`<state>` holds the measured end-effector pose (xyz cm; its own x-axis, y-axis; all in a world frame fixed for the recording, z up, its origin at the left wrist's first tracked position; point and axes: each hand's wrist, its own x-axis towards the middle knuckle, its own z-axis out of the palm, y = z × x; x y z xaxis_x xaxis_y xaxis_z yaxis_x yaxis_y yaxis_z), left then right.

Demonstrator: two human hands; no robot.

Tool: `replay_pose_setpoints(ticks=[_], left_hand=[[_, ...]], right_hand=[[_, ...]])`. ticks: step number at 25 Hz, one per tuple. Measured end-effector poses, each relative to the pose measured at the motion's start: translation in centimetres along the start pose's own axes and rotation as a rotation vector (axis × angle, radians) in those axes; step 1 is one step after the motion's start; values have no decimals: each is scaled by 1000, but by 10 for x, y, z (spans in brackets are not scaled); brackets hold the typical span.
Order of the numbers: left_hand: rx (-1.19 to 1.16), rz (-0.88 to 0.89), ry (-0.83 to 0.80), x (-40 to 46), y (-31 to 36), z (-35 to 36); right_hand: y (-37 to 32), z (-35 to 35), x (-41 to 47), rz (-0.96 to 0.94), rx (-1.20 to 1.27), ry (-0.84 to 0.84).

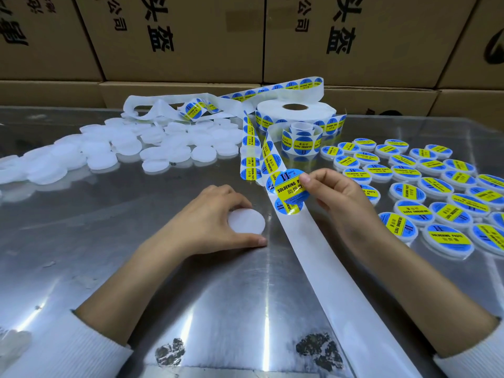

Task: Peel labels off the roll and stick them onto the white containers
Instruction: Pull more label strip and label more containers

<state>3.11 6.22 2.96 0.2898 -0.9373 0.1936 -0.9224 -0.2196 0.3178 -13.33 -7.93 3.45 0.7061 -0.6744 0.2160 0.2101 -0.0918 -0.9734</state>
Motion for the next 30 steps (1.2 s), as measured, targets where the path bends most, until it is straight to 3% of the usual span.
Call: replay_pose_setpoints(ticks=[8,15,30], left_hand=[[-308,211,380,2,16,1],[-408,243,373,-2,27,3],[-443,298,413,-2,29,3]], right_hand=[[1,5,-3,151,135,-134],[2,9,-6,226,72,-164],[3,11,-7,190,52,-129]])
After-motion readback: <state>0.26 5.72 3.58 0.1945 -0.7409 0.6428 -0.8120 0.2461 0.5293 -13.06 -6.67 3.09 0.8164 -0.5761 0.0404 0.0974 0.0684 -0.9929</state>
